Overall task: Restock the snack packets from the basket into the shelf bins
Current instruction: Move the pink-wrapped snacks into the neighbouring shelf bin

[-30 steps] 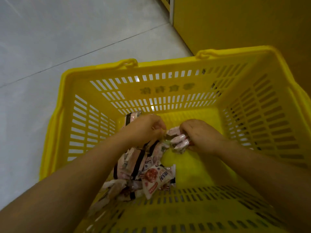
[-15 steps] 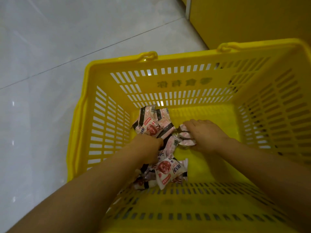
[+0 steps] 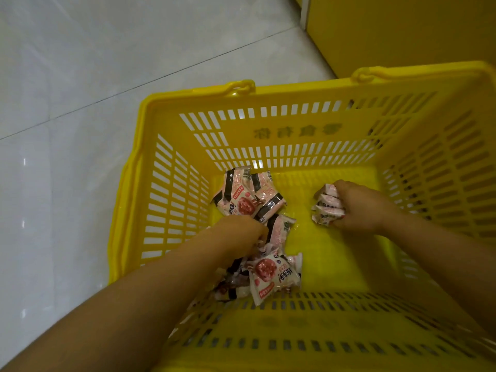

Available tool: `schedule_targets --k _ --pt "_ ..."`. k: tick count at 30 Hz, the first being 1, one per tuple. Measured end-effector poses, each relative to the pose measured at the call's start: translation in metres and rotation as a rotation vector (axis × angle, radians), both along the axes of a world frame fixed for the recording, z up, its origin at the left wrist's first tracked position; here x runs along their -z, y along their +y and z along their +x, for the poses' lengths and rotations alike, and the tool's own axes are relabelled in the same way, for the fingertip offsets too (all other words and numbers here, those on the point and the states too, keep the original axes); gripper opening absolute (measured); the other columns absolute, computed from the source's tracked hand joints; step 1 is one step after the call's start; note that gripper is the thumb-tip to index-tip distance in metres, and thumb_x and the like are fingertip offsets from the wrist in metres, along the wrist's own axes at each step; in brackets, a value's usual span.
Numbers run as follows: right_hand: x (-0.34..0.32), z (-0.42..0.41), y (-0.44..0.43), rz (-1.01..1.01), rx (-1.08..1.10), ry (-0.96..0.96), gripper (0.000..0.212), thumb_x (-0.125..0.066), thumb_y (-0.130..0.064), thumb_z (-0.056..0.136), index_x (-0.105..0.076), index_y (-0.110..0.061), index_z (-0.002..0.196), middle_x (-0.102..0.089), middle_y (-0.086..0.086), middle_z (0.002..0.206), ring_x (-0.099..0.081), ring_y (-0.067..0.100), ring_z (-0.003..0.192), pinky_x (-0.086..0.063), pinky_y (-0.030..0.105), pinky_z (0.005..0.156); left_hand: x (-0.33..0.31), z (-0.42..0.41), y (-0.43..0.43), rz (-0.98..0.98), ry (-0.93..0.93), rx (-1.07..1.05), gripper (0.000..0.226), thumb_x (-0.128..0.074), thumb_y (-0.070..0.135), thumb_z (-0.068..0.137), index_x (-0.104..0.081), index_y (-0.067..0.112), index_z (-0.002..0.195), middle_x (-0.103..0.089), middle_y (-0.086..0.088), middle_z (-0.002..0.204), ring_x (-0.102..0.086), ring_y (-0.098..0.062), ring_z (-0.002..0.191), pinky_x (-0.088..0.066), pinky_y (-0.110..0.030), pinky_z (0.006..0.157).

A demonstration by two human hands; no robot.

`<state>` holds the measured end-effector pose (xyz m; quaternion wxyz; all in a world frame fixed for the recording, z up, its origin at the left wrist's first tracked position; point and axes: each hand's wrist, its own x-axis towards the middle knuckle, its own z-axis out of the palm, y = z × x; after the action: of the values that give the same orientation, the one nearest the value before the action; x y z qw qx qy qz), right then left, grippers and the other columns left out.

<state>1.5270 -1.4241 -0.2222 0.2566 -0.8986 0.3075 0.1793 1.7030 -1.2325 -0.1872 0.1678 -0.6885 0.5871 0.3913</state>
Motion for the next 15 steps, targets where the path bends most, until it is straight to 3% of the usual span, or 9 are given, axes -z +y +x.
schedule_targets --k 4,7,9,11,15 --pt "-0.002 -0.006 -0.011 0.038 0.157 -0.091 0.059 -0.077 -0.046 0.067 -0.048 -0.013 0.106 -0.062 0.009 0.107 -0.062 0.031 0.099 -0.048 0.034 0.076 -0.018 0.025 -0.018 -0.143 0.096 -0.234 0.015 -0.063 0.031 0.09 -0.052 0.027 0.099 -0.056 0.006 0.095 -0.056 -0.014 0.083 -0.049 -0.029 0.07" --pt "-0.006 -0.011 -0.021 0.089 0.351 -0.136 0.066 -0.08 -0.045 0.066 -0.049 -0.012 0.114 -0.062 0.002 0.105 -0.062 0.025 0.1 -0.047 0.031 0.079 -0.028 0.037 -0.039 -0.302 0.27 -0.554 0.024 -0.067 0.036 0.087 -0.051 0.031 0.104 -0.057 0.006 0.099 -0.06 -0.014 0.082 -0.05 -0.027 0.063" --pt "-0.007 -0.012 -0.024 0.113 0.441 -0.18 0.067 -0.083 -0.037 0.067 -0.05 -0.009 0.12 -0.064 0.003 0.112 -0.062 0.023 0.104 -0.047 0.032 0.084 -0.025 0.032 -0.055 -0.337 0.338 -0.683 0.027 -0.067 0.038 0.087 -0.054 0.027 0.107 -0.056 0.004 0.087 -0.058 -0.013 0.067 -0.043 -0.021 0.052" --pt "-0.01 -0.011 -0.022 0.142 0.503 -0.242 0.064 -0.084 -0.028 0.068 -0.051 -0.007 0.118 -0.064 0.005 0.112 -0.061 0.023 0.104 -0.048 0.032 0.084 -0.013 0.018 -0.07 -0.334 0.325 -0.726 0.024 -0.067 0.038 0.087 -0.054 0.027 0.105 -0.052 0.007 0.085 -0.054 -0.008 0.067 -0.037 -0.018 0.049" --pt "-0.008 -0.018 -0.015 0.092 0.518 -0.286 0.055 -0.084 -0.025 0.067 -0.052 -0.009 0.109 -0.058 0.001 0.093 -0.056 0.02 0.085 -0.033 0.023 0.058 0.019 -0.015 -0.095 -0.412 0.377 -0.856 0.02 -0.067 0.033 0.088 -0.06 0.021 0.102 -0.056 0.002 0.095 -0.054 -0.009 0.074 -0.039 -0.02 0.053"
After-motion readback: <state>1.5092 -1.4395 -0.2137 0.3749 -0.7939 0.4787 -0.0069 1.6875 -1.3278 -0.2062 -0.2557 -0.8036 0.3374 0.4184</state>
